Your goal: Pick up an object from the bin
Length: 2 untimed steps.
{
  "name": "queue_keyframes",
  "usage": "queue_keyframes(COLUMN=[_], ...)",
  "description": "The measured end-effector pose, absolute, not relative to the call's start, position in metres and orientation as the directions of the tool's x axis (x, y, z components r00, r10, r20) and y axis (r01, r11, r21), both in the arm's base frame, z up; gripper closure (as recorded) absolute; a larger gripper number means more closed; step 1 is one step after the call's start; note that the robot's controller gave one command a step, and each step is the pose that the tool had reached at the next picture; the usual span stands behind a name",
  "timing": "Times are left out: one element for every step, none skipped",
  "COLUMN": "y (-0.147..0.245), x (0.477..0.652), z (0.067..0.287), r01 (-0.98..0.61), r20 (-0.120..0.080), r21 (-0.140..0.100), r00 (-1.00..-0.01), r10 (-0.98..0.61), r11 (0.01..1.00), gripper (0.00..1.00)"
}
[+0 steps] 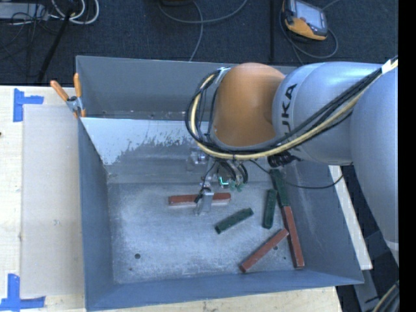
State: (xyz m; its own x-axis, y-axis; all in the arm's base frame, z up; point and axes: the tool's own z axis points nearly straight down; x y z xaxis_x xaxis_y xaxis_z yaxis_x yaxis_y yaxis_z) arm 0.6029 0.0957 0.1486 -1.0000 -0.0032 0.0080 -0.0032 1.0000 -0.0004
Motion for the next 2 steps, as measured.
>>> queue_keyframes(y=[0.0817, 0.082], x=[0.5984, 0.6011], z=[0.0648, 0.0705], r01=[0.039, 0.042], r20=[0.008, 0.0], r21=[-0.001, 0.001], r00=[-0.999, -0.999], r10=[0.039, 0.042], r11=[0.999, 0.999], gripper=[0.0, 1.0])
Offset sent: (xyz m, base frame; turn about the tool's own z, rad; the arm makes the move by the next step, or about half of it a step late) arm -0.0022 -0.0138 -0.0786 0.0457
